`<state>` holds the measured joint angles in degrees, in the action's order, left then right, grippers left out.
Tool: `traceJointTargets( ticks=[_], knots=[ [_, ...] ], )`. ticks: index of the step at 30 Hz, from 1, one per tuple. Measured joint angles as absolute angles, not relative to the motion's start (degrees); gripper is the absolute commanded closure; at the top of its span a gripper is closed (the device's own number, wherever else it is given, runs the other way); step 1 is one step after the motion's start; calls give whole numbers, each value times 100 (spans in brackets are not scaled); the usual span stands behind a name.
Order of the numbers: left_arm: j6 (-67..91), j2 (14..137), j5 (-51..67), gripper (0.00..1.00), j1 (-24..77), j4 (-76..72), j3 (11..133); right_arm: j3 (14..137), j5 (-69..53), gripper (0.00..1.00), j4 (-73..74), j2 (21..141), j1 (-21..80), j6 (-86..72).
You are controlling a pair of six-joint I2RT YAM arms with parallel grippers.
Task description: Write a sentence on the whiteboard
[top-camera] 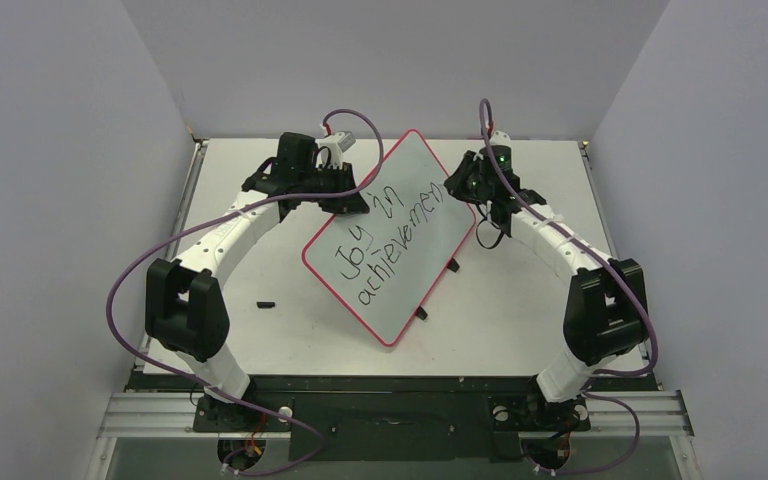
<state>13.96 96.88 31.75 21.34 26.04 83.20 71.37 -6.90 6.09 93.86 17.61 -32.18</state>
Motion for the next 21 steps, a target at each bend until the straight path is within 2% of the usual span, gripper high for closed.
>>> traceJointTargets(
  ticks=[21],
  knots=[
    [1393, 9686, 3162, 100, 2141, 2606, 8320, 7199, -843, 100, 309, 9758, 1551, -3395]
  ],
)
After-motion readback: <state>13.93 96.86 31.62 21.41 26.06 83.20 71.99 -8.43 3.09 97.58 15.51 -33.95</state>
